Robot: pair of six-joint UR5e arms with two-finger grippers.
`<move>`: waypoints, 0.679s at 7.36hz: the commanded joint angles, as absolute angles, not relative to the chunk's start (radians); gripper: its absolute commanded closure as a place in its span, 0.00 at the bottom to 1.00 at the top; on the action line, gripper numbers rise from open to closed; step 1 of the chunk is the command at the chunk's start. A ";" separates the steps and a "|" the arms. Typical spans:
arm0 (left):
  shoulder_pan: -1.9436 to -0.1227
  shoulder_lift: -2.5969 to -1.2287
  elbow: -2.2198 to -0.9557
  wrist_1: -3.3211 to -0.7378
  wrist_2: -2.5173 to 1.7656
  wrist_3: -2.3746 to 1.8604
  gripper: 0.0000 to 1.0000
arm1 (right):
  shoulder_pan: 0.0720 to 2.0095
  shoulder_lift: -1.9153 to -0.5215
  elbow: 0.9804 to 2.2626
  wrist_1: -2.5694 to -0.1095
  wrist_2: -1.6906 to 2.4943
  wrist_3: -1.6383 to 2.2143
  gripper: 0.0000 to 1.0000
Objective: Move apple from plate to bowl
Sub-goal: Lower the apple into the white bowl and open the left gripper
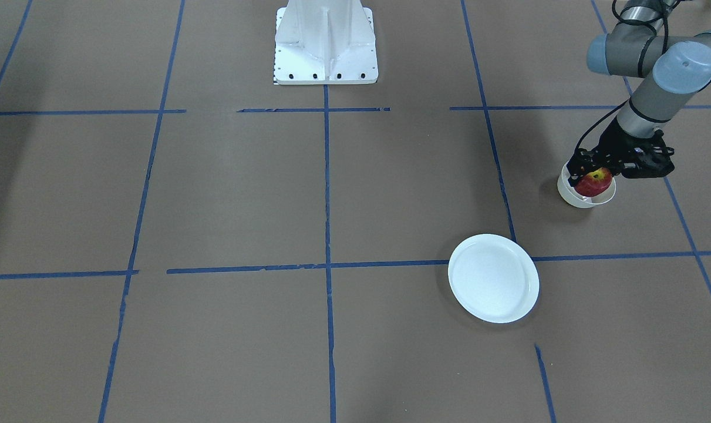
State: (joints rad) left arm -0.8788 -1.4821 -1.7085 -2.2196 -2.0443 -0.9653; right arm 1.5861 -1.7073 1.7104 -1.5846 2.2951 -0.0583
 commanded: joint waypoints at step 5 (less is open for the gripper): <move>-0.890 -1.468 -1.784 -2.200 -2.086 -0.933 0.01 | 1.586 -1.707 1.712 -1.585 2.295 -0.058 0.00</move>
State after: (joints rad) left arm -0.8838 -1.4793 -1.7491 -2.2091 -2.0635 -0.9509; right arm 1.5861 -1.7073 1.7106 -1.5846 2.2949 -0.0583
